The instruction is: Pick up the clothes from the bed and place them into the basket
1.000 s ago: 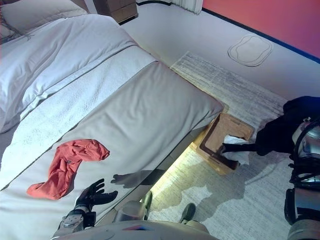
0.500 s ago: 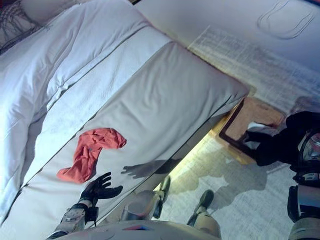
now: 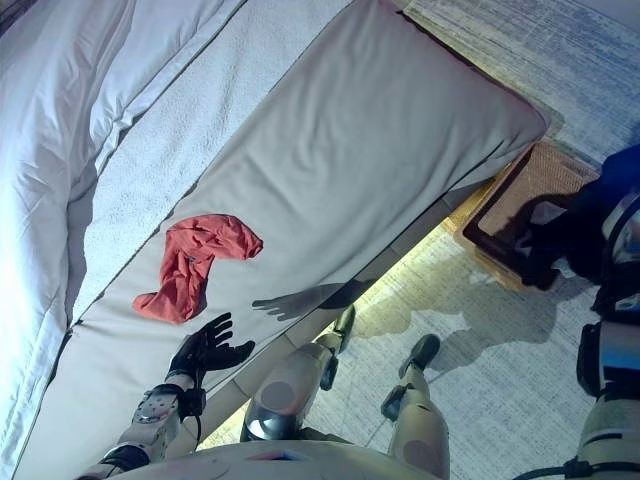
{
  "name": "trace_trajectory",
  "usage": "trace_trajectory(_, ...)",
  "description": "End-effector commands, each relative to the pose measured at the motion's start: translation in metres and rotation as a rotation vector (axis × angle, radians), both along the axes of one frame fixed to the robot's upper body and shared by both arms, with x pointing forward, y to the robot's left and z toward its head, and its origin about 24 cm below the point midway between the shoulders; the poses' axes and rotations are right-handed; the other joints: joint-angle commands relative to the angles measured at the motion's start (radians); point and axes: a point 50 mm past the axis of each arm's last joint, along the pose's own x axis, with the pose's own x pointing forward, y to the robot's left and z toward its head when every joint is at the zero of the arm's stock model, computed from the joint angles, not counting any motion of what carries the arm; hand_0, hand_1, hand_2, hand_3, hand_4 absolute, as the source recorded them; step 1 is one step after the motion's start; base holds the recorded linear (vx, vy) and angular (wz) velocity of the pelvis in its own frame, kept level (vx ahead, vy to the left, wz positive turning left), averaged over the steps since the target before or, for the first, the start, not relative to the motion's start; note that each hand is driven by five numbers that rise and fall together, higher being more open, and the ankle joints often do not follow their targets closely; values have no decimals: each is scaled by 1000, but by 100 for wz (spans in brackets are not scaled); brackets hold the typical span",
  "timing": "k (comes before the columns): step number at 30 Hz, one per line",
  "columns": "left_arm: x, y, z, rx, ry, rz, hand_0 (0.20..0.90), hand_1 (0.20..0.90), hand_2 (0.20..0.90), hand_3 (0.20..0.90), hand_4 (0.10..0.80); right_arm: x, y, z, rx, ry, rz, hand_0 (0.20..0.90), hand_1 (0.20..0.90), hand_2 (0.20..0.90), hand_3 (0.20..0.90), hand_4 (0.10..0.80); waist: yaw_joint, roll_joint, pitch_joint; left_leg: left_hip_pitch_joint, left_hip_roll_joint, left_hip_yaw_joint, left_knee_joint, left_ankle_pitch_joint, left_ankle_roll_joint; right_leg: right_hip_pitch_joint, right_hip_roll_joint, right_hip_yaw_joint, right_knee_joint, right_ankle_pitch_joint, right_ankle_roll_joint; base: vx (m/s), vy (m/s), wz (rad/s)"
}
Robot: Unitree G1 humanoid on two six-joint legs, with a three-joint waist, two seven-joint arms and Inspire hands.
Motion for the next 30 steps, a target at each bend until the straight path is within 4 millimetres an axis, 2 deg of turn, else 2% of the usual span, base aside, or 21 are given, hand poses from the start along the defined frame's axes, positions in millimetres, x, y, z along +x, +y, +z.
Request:
trace_trajectory(1, -16, 34, 9, 72, 12, -2, 900, 900, 900, 900, 800, -42, -4, 98, -394, -151, -159, 300, 300, 300, 200, 100, 17, -38, -113, -36, 8, -119, -94, 70, -72, 73, -10, -55, 135, -156, 42, 110, 7, 17)
trace_trajectory(5, -14, 33, 10, 73, 16, -35, 900, 900, 900, 900, 800, -46, -16, 101, -348, -103, -115, 300, 300, 300, 200, 100, 16, -43, -119, -35, 6, -114, -95, 70, -70, 72, -10, -51, 128, -149, 46, 40, -8, 12)
trace_trajectory(9, -9, 28, 10, 67, 0, -41, 900, 900, 900, 900, 800, -37, -15, 93, -315, -78, -47, 300, 300, 300, 200, 100, 8, -32, -100, -48, -1, -112, -96, 72, -65, 47, -17, -46, 139, -148, 47, -60, -5, -4)
trace_trajectory(14, 2, 17, 12, 43, -49, -27, 900, 900, 900, 900, 800, -25, -11, 85, -279, -66, -5, 300, 300, 300, 200, 100, -5, 21, -51, -78, -14, -108, -99, 84, -59, -2, -36, -41, 156, -147, 47, -138, 33, -10)
trace_trajectory(15, 4, 16, 12, 39, -53, -23, 900, 900, 900, 900, 800, -24, -11, 84, -269, -46, 2, 444, 444, 444, 367, 267, -8, 31, -42, -84, -18, -107, -99, 87, -59, -11, -40, -40, 158, -146, 48, -125, 39, -7)
trace_trajectory(16, 6, 16, 13, 34, -56, -27, 900, 900, 900, 900, 800, -23, -11, 86, -259, -41, 11, 900, 900, 900, 900, 800, -9, 41, -34, -91, -20, -106, -98, 91, -58, -21, -44, -38, 160, -145, 49, -149, 41, -4)
trace_trajectory(24, 5, 7, 10, -63, -65, -36, 900, 900, 900, 900, 800, -16, -13, 93, -189, -46, 72, 900, 900, 900, 900, 800, -22, 109, 8, -120, -29, -95, -102, 110, -60, -84, -63, -29, 191, -145, 48, -114, 49, 1)
trace_trajectory(30, 7, 5, 14, -74, -83, -55, 900, 900, 900, 900, 800, -18, -10, 106, -238, -56, 68, 900, 900, 900, 900, 800, -31, 126, 0, -108, -29, -83, -117, 111, -62, -99, -75, -25, 195, -141, 55, -36, 53, 1)
